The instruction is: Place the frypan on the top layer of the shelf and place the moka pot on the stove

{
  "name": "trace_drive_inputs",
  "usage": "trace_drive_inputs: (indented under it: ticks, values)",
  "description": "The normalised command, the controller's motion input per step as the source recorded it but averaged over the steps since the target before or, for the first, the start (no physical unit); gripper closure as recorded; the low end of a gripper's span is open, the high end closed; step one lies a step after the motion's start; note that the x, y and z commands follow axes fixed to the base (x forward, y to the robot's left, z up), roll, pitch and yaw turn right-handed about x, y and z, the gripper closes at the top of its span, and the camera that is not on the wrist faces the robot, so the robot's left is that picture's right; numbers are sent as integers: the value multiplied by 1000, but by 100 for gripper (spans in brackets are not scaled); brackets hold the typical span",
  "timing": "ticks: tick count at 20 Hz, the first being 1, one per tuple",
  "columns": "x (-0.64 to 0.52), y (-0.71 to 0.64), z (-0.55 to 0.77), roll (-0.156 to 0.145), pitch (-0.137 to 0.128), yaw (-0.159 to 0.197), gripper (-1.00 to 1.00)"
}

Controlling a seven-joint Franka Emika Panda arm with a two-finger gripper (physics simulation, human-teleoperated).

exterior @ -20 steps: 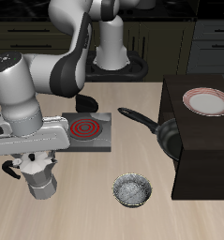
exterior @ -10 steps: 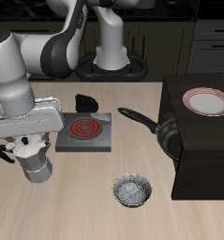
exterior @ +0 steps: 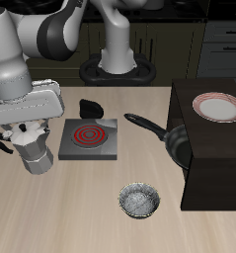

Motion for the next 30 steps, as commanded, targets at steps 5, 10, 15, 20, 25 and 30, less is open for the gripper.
trace_drive_inputs:
  ticks: [5, 10, 15, 20, 25, 30]
  values:
    - [-328, -72, 68, 11, -41, -18, 100]
    - [-495, 204, 115, 53, -55, 4, 100]
    - [-648, 303, 144, 39, -67, 3, 100]
    - [-425, 234, 13, 20, -34, -7, 100]
    - [-511, 279, -79, 33, -40, 15, 100]
    - [-397, 161, -46, 23, -31, -4, 100]
